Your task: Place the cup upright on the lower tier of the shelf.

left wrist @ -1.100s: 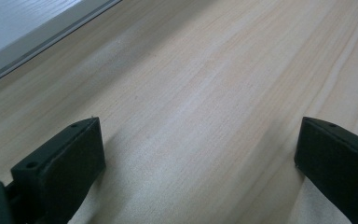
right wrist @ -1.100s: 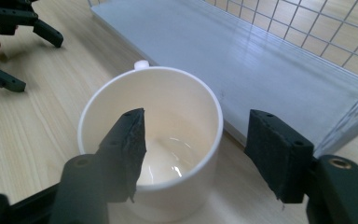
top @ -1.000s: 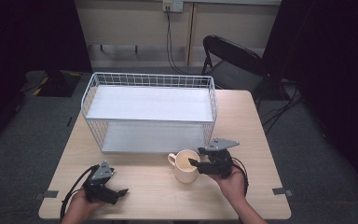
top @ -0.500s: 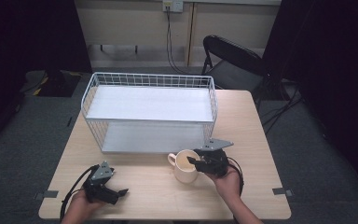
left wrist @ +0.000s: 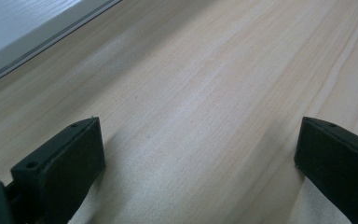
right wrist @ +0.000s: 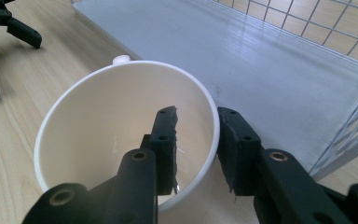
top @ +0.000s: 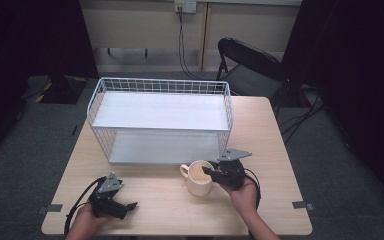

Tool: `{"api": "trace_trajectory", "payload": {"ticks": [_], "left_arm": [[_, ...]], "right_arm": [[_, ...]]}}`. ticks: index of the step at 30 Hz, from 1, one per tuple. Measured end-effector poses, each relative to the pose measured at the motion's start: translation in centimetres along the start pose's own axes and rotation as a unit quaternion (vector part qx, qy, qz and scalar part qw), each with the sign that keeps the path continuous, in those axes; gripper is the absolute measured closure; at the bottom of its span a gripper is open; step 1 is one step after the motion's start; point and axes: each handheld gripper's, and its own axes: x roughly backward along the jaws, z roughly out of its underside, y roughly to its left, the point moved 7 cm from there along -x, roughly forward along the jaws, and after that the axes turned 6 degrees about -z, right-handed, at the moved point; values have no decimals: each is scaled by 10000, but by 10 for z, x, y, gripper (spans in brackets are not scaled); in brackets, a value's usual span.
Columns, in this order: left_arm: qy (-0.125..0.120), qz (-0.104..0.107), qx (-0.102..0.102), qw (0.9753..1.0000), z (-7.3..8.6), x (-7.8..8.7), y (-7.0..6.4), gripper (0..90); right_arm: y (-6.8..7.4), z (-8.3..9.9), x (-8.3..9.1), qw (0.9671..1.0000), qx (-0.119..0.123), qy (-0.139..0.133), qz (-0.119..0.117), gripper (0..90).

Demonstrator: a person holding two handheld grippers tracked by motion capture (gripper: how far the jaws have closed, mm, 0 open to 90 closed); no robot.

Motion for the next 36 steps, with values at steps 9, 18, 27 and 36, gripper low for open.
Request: {"api": "trace_trajectory", "payload": {"ticks": [9,18,27,36], "left_arm": [[0,1,0,10000,0,0,0,10],[1,1,1,10000,0,0,0,10],[6,1,4,10000,0,0,0,10],[1,2,1,10000,0,0,0,10]], "right_arm": [[-1,-1,-1,9999,-64,-93,86,752],[0,-3,-3,9998,-4,-52,182,804],[2,-2,-2,9994,131,-73,325,815],[1,-4,3,9992,-41,-247,312,816]]}}
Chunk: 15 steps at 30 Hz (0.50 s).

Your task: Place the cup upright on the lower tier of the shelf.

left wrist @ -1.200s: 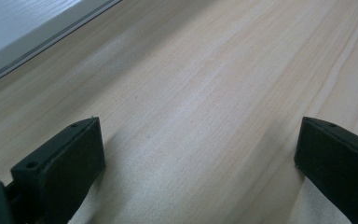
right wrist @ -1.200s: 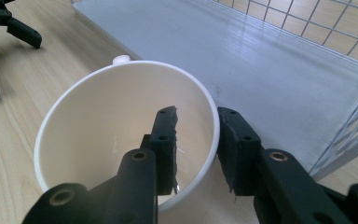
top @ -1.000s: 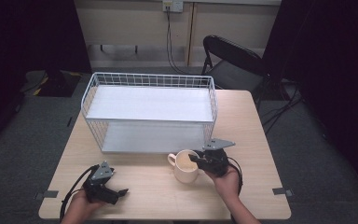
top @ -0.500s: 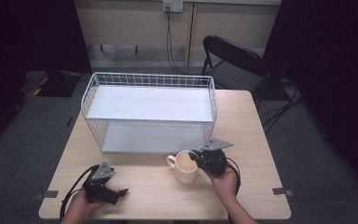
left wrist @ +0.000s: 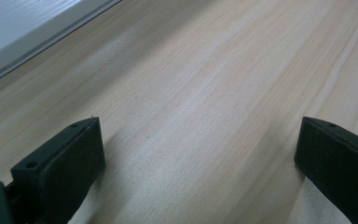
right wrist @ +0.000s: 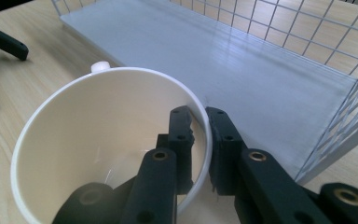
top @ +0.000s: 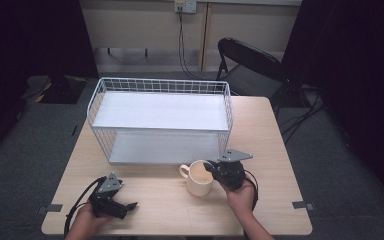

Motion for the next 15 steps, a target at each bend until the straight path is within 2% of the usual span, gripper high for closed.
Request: {"api": "trace_trajectory", "payload": {"ticks": [15], "left_arm": [[5,0,3,10000,0,0,0,10]], "right_arm": [[3,-15,1,9995,29,-212,230,816]]}}
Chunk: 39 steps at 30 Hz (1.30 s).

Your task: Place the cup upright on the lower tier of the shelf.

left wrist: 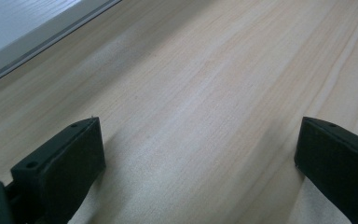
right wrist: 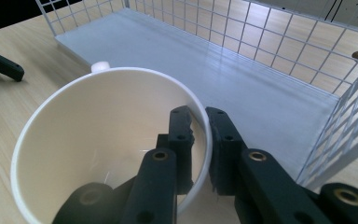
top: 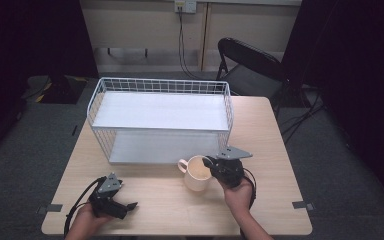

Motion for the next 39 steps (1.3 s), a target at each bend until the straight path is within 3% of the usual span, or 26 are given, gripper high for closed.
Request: {"api": "trace_trajectory", "payload": {"ticks": [39], "left_arm": [[-6,0,-2,10000,0,0,0,10]], "right_arm": [[11,-27,-25,9990,141,-186,394,816]]}}
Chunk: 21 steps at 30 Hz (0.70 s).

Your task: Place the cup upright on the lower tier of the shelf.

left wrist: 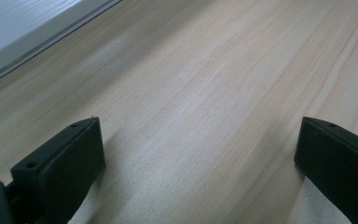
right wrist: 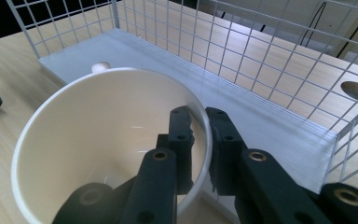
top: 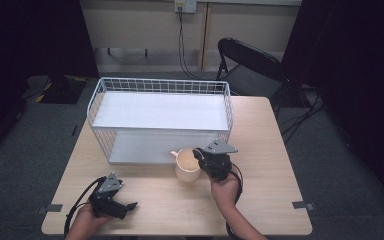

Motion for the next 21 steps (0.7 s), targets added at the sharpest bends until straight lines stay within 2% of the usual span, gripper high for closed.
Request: {"api": "trace_trajectory", "payload": {"ticks": [21], "left_arm": [[5,0,3,10000,0,0,0,10]], "right_arm": [[2,-10,-14,9994,49,-177,286,816]]}}
